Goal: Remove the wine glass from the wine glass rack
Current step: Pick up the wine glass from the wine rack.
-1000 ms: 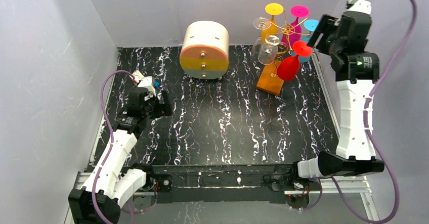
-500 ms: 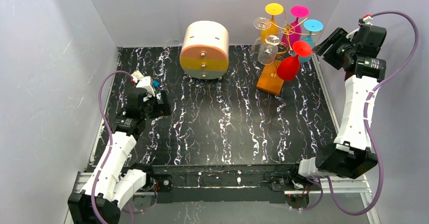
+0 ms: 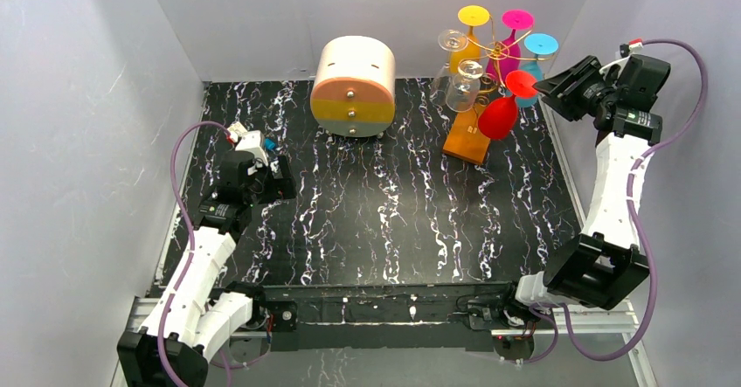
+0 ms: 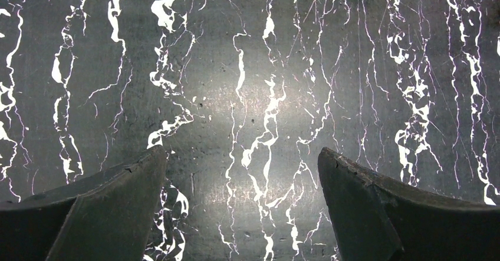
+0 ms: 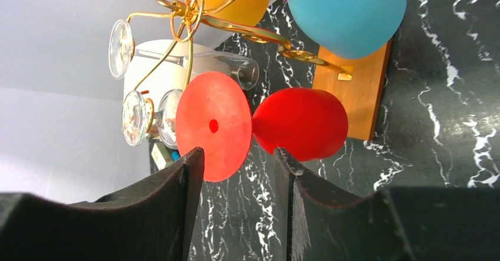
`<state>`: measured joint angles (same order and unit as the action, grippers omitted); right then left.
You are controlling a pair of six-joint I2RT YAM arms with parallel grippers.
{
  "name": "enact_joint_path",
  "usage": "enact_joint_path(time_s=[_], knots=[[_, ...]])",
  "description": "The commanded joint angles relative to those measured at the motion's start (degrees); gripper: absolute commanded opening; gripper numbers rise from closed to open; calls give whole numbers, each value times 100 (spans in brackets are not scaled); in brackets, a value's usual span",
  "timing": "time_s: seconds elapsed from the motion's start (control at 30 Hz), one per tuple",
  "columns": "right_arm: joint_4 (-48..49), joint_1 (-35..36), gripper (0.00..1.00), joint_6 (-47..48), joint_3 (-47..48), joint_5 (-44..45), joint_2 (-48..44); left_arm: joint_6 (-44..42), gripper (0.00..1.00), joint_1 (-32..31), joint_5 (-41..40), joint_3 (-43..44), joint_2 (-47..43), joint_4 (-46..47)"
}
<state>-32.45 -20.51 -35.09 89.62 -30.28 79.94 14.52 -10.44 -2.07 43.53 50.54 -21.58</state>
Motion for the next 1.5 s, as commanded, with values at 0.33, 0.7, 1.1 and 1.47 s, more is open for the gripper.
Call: enact_joint_path(time_s=[0.33, 0.7, 1.1, 1.47], knots=[[801, -67, 51, -326, -499, -860, -6, -64, 98, 15, 31, -79, -17, 66], [974, -67, 53, -331, -614, -1013, -108, -48, 98, 16, -224, -79, -100, 54], [1021, -67, 42, -453, -511, -1042, -23, -24, 99, 15, -300, -73, -27, 22], [971, -65, 32, -481, -337, -851, 14, -20, 98, 15, -352, -76, -12, 7]])
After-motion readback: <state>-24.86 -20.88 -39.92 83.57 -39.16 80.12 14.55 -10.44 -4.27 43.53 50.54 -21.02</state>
